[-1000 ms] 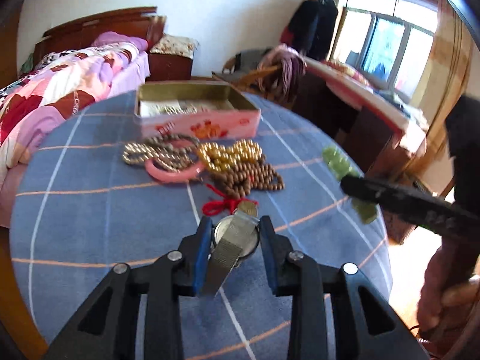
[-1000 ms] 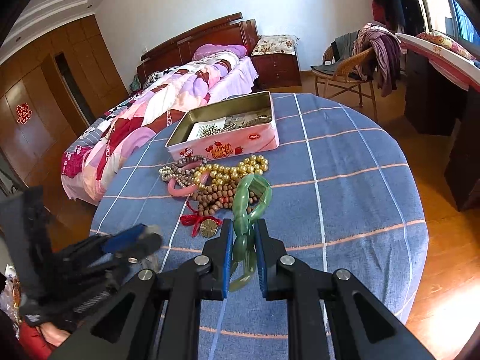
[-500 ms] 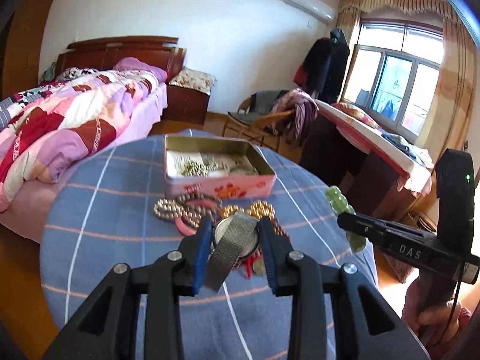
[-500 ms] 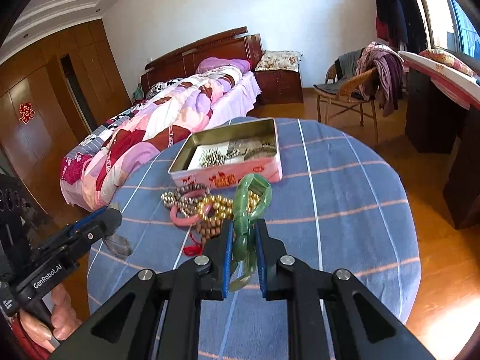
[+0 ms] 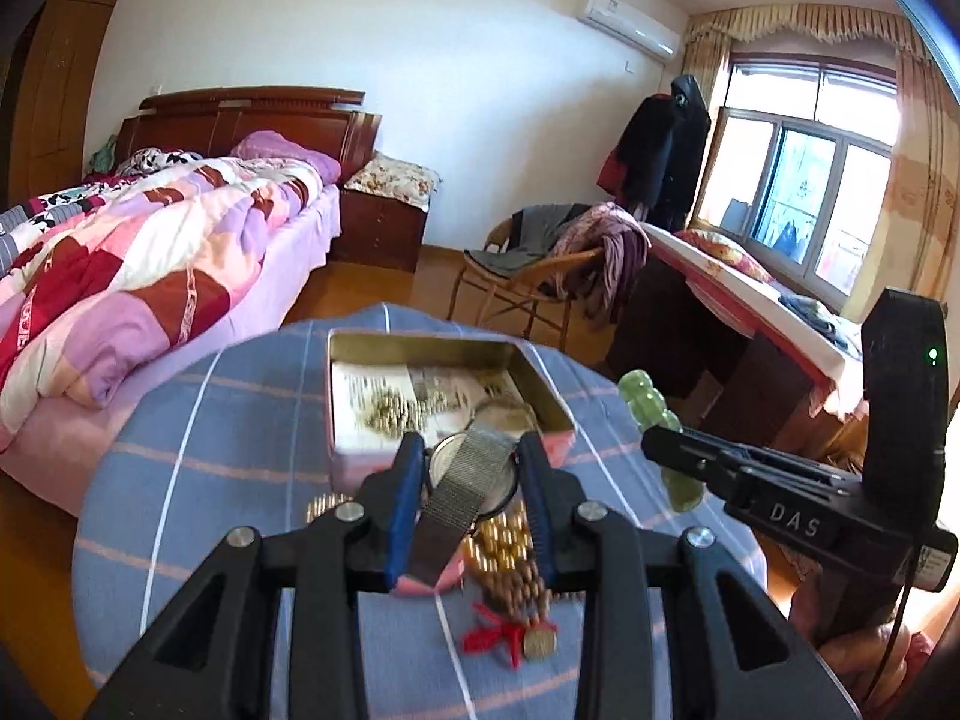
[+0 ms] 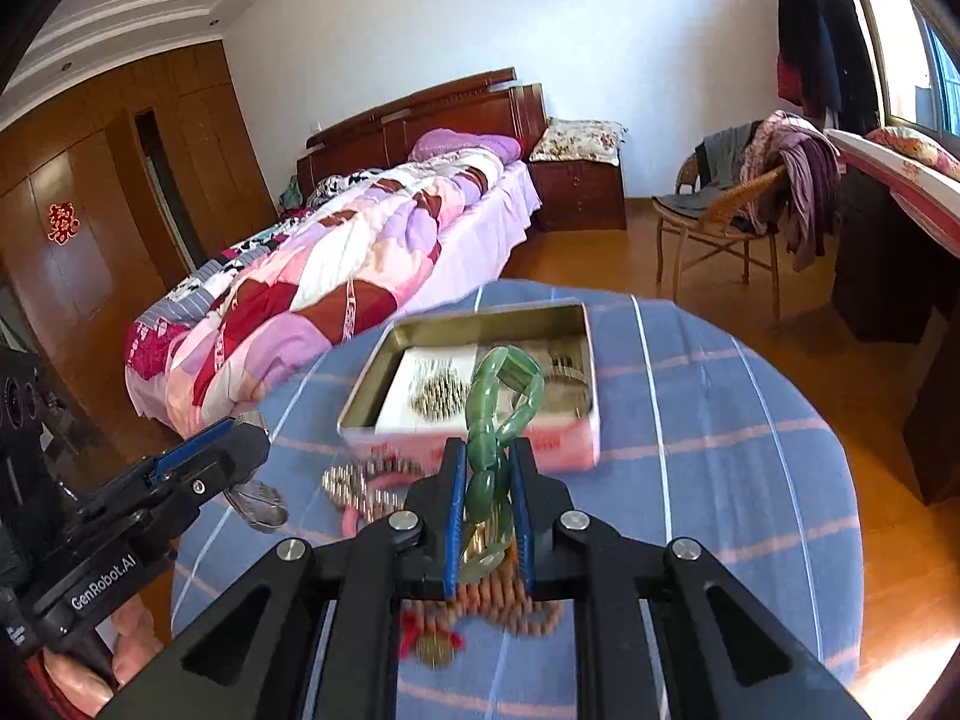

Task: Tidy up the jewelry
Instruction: 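Carry the jade bracelet and watch into the pink tin and open both tools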

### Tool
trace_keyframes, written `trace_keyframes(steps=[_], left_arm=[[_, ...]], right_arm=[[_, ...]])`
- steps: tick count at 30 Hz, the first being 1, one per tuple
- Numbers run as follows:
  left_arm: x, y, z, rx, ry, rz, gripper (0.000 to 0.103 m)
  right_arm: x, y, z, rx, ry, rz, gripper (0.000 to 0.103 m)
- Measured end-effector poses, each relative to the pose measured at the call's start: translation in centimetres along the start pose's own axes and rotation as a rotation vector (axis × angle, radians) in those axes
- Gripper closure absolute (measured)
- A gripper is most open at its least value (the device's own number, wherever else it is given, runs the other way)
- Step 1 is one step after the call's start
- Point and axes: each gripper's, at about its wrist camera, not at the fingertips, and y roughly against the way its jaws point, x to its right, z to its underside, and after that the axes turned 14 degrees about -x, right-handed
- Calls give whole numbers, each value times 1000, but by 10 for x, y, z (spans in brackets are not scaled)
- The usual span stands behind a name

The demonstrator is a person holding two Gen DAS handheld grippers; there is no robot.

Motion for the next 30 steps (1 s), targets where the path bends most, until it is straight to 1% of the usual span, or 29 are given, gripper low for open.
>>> trace_keyframes(steps=[3,6,11,14,19,23,28,29,30], left_arm=[[-3,-11,-17,13,2,-10,70],[-3,-27,-32,19,-1,-27,70],[-7,-67,-51,-28,-2,-79,70],[-14,-90,-57,-68,13,-98,70],[-15,-112,-58,-114,11,-133,70],[-15,-125,-55,-155,9,-157,70],[-14,-134,-55,-180,5,-186,70],[-14,-135,-55,-185,8,-193,70],[-14,-137,-55,-188,8,-202,70]], right_arm=[[-1,-11,-22,24,14,13,89],[2,-31,-41,21,6,19,89],[8,-72,-61,-14,-8,43,89],[13,-94,-67,-45,-14,44,89],[22,-124,-71,-89,-32,49,89],[23,-136,-71,-101,-27,62,89],[23,-144,-69,-105,-18,66,88],[24,-145,-68,-100,-20,68,86],[24,-145,-68,-96,-21,68,75]])
